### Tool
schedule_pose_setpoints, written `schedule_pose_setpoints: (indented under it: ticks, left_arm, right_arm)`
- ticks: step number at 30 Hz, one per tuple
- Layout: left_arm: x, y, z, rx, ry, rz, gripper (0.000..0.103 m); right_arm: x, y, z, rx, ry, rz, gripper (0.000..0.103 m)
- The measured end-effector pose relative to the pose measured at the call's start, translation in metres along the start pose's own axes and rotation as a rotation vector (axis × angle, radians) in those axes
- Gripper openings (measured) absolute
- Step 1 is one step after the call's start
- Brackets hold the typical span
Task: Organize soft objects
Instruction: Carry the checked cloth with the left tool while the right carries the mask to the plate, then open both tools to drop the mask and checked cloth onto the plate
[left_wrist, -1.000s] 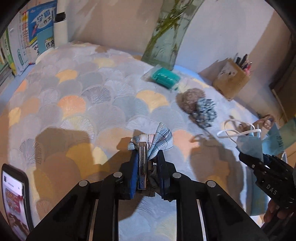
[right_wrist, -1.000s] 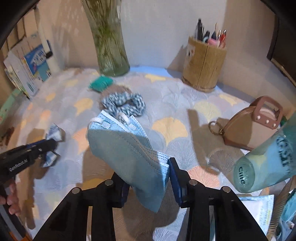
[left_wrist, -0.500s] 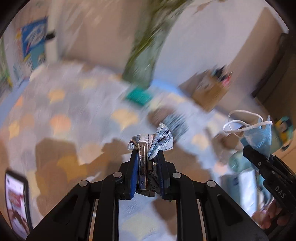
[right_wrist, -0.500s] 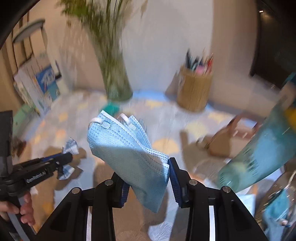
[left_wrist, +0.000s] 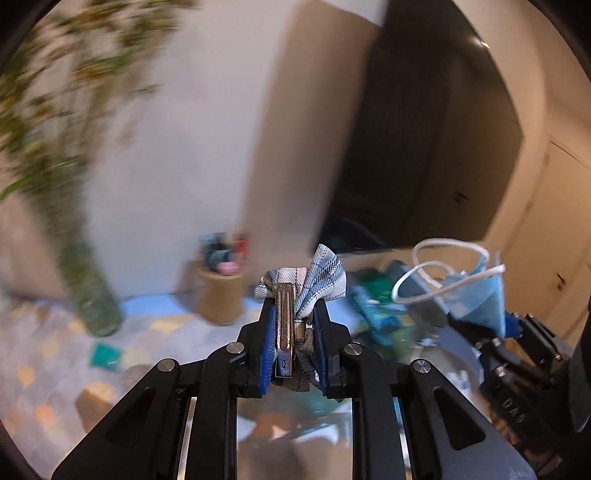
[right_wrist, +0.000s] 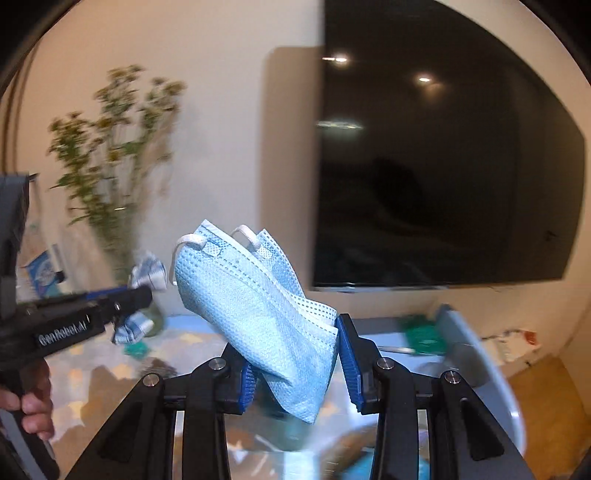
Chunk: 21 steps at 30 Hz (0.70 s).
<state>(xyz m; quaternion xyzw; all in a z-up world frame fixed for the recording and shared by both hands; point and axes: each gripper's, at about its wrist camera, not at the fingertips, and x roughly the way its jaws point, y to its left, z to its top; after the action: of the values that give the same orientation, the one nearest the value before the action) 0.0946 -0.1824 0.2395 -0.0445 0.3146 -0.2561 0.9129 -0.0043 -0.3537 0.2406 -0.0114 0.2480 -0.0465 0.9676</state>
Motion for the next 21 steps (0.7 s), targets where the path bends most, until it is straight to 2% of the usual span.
schedule_pose_setpoints:
  ticks: [5,10,14,21]
  left_arm:
    - [0.030,-0.068,-0.009,0.091,0.057,-0.133,0.016]
    - [0.052,-0.113,-0.027,0.142,0.124,-0.230,0.016]
    - [0.075,-0.133,-0.048,0.158,0.207,-0.257,0.016]
    - [0.109,-0.153,-0.089,0.202,0.359,-0.235,0.016]
  right_arm:
    - [-0.009,-0.055,-0.021,0.054,0.062,-0.118,0.038]
    - [-0.017,-0.099,-0.047,0.120,0.117,-0.199,0.038]
    - [-0.016,-0.123,-0.065,0.169,0.171,-0.239,0.038]
    - [-0.004,-0.146,-0.106,0.231,0.308,-0.250,0.038]
